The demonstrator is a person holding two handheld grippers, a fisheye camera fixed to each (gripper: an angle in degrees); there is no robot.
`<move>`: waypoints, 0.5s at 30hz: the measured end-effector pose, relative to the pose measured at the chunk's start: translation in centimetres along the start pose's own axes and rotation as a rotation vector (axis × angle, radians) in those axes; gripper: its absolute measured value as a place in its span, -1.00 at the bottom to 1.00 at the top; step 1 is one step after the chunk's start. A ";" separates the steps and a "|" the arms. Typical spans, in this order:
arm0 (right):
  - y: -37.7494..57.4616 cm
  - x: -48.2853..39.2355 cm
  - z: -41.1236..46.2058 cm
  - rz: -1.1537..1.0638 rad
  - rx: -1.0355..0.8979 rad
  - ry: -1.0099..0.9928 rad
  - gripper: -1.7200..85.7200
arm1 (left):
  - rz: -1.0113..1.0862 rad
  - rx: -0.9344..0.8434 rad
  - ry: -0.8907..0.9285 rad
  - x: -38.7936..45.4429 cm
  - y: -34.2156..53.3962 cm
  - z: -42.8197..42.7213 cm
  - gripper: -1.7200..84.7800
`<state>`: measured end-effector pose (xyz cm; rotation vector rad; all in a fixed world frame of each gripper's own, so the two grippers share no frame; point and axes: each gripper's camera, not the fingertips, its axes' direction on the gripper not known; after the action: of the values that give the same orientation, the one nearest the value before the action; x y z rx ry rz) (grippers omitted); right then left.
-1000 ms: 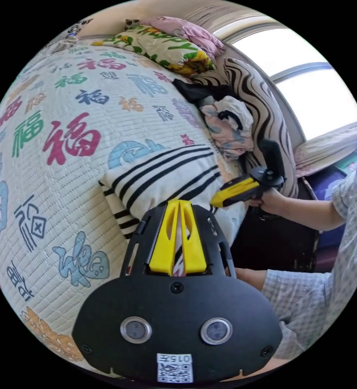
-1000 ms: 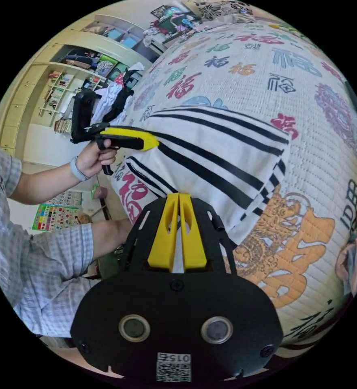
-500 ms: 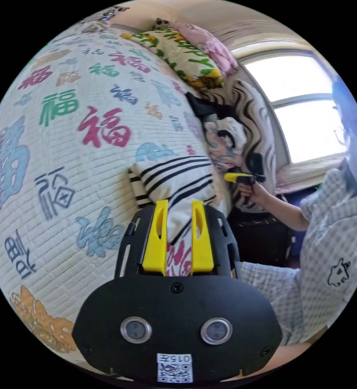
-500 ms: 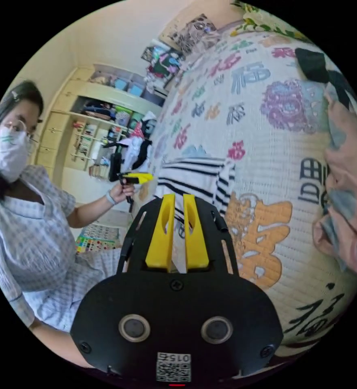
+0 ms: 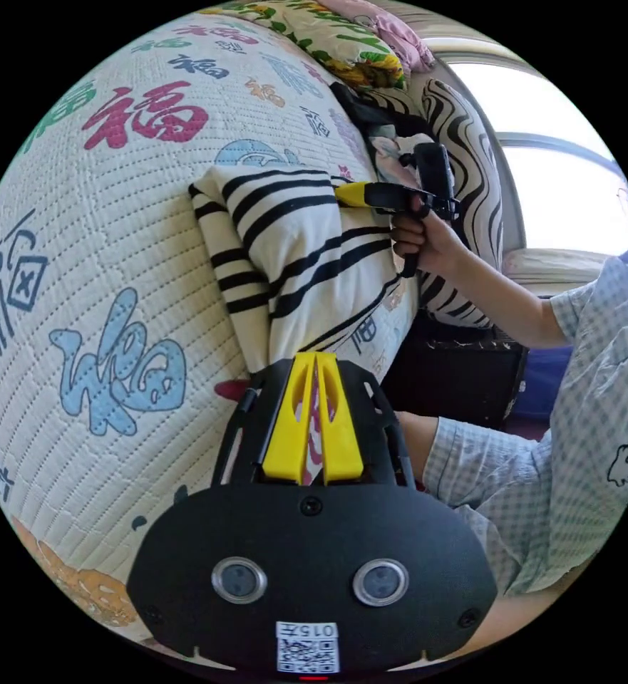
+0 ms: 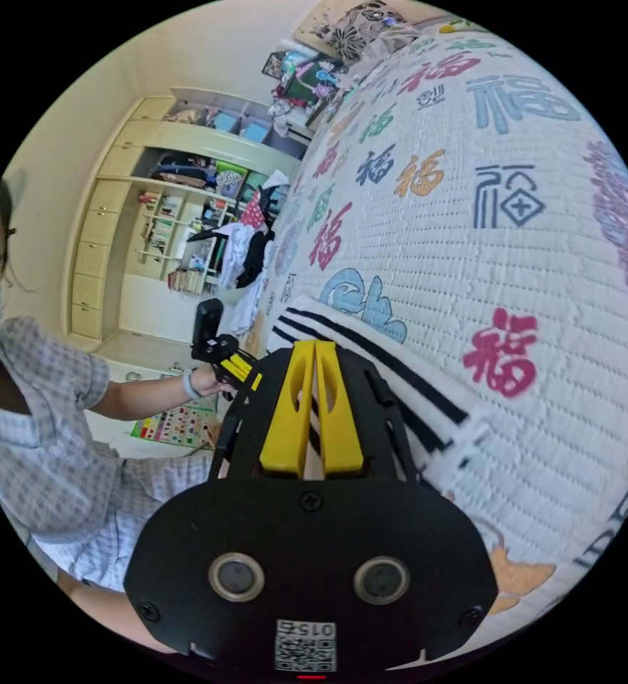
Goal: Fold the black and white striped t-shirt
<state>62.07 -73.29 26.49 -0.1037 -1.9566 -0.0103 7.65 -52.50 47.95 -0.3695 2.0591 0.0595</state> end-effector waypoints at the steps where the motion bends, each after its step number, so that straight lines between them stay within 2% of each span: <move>1: 0.4 0.2 -1.0 0.000 0.028 -0.047 -0.94 | 0.000 0.041 0.035 0.2 0.4 -1.7 -0.94; 3: 1.2 0.8 -2.7 0.002 0.059 -0.115 -0.86 | -0.009 0.142 0.038 0.4 1.0 -4.7 -0.81; 7: 3.2 2.8 -3.9 0.118 0.002 -0.011 -0.63 | -0.078 0.192 0.063 -1.1 1.8 -9.1 -0.57; 9: 3.5 4.3 -3.1 0.177 -0.034 -0.018 -0.59 | -0.084 0.162 0.110 -1.9 2.0 -9.7 -0.55; 15: 1.4 7.5 0.9 0.151 -0.020 -0.157 -0.65 | -0.022 0.134 0.203 -1.8 3.5 -12.7 -0.57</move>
<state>58.55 -71.38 32.98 -0.2722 -2.1013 0.0798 -3.29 -51.22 55.49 -0.3256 2.2445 -0.1343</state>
